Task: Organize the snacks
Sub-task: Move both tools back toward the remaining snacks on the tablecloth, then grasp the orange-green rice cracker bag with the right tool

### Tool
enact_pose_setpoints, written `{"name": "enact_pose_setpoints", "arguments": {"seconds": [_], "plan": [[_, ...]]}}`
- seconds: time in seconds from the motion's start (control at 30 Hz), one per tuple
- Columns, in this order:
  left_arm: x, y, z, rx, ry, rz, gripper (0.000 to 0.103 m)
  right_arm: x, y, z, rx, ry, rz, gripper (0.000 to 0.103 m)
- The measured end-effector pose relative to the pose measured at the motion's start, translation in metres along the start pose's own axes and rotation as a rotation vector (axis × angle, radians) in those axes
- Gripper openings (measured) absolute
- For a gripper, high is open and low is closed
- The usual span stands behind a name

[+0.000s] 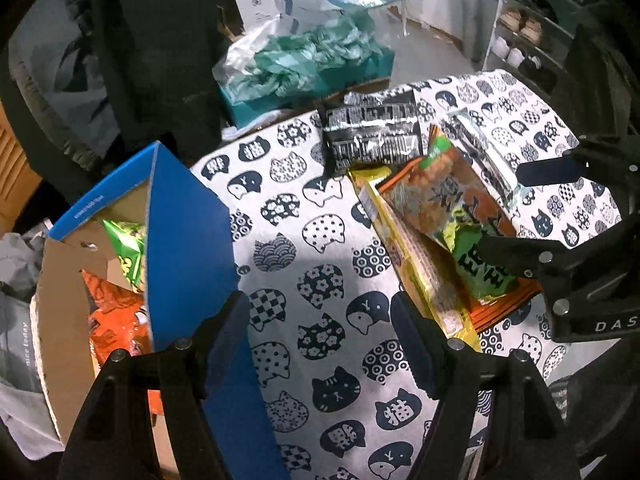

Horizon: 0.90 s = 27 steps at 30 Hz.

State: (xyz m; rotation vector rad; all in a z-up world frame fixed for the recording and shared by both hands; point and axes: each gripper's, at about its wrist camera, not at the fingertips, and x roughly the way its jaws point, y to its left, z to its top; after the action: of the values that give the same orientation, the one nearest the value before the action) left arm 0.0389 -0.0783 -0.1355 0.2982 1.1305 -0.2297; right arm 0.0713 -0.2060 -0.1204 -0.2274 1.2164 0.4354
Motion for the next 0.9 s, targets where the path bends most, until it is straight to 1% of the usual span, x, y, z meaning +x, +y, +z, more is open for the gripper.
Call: {"name": "enact_pose_setpoints", "arguments": {"seconds": [0.2, 0.3, 0.47, 0.5, 0.57, 0.6, 0.63, 0.67, 0.73, 0.9], "plan": [[0.012, -0.001, -0.003, 0.002, 0.030, -0.002, 0.074, 0.023, 0.002, -0.005, -0.006, 0.055, -0.001, 0.078], [0.013, -0.002, -0.004, 0.018, 0.024, 0.012, 0.075, 0.034, 0.004, -0.009, -0.025, 0.077, -0.013, 0.078], [0.014, -0.004, -0.002, 0.023, 0.028, 0.003, 0.076, 0.048, 0.001, -0.015, -0.034, 0.101, -0.026, 0.077], [0.014, -0.005, -0.002, 0.022, 0.030, -0.002, 0.076, 0.050, -0.001, -0.016, -0.033, 0.102, -0.025, 0.075], [0.015, -0.007, -0.001, 0.018, 0.035, -0.011, 0.076, 0.052, -0.002, -0.017, -0.040, 0.109, -0.005, 0.050], [0.016, -0.009, 0.000, 0.018, 0.037, -0.015, 0.076, 0.051, -0.003, -0.017, -0.043, 0.109, 0.001, 0.050], [0.016, -0.010, 0.001, 0.019, 0.038, -0.017, 0.076, 0.050, -0.003, -0.017, -0.046, 0.106, 0.003, 0.047], [0.016, -0.012, 0.002, 0.020, 0.039, -0.019, 0.076, 0.048, -0.005, -0.017, -0.049, 0.104, 0.013, 0.042], [0.017, -0.016, 0.005, 0.023, 0.042, -0.027, 0.076, 0.041, -0.008, -0.018, -0.042, 0.092, 0.020, 0.039], [0.025, -0.027, 0.013, 0.018, 0.064, -0.057, 0.077, 0.020, -0.017, -0.020, -0.044, 0.049, 0.017, 0.038]]}}
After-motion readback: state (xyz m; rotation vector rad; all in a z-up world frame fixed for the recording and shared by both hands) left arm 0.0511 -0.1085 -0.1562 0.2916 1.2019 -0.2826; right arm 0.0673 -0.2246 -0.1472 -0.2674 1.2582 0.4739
